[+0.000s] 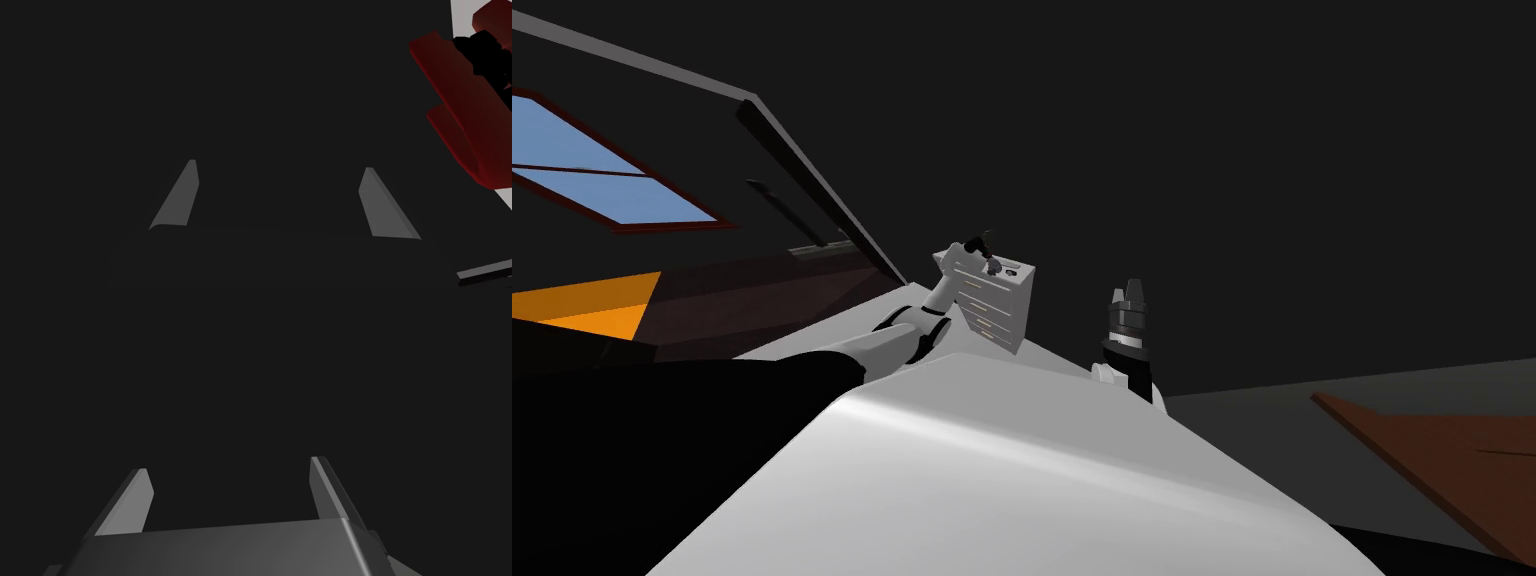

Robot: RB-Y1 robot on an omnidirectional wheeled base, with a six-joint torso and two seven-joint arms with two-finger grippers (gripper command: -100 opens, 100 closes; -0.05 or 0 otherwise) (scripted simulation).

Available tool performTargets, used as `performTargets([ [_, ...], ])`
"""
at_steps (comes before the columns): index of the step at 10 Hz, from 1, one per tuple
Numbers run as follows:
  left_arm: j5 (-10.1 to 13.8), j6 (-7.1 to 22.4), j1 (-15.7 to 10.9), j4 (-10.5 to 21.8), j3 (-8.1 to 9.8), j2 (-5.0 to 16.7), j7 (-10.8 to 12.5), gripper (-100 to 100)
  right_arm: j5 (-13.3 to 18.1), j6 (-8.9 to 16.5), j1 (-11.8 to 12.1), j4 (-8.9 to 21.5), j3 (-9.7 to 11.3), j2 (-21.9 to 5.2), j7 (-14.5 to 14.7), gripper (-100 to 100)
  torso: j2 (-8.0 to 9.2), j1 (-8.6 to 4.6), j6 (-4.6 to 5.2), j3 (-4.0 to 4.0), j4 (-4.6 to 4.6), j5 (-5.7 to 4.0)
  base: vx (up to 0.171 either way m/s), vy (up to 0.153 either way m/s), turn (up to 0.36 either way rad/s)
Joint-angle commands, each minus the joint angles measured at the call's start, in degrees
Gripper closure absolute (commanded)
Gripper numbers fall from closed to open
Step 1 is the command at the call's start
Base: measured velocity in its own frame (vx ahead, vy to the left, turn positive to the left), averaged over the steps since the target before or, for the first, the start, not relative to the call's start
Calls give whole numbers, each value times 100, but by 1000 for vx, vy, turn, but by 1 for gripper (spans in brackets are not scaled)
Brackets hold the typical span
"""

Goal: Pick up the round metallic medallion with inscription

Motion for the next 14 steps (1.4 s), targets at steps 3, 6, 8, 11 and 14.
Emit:
performTargets([
  [3,31,618,-435,401,24,63,-117,-100,0,0,0,0,0,0,0,0,-1,0,-2,0,0,0,24,-31,41],
  [6,86,1104,-793,759,50,124,-227,-100,0,0,0,0,0,0,0,0,1,0,-2,1,1,0,18,-30,42],
  [8,151,1429,-1051,1018,80,176,-341,-100,0,0,0,0,0,0,0,0,3,5,0,1,0,1,18,-23,22],
  [11,151,1781,-1139,1119,80,176,-341,-100,0,0,0,0,0,0,0,0,2,5,0,0,-1,2,16,-16,22],
  [14,224,2262,-1471,1476,112,218,-459,-100,0,0,0,0,0,0,0,0,1,0,0,0,-1,0,21,-29,37],
])
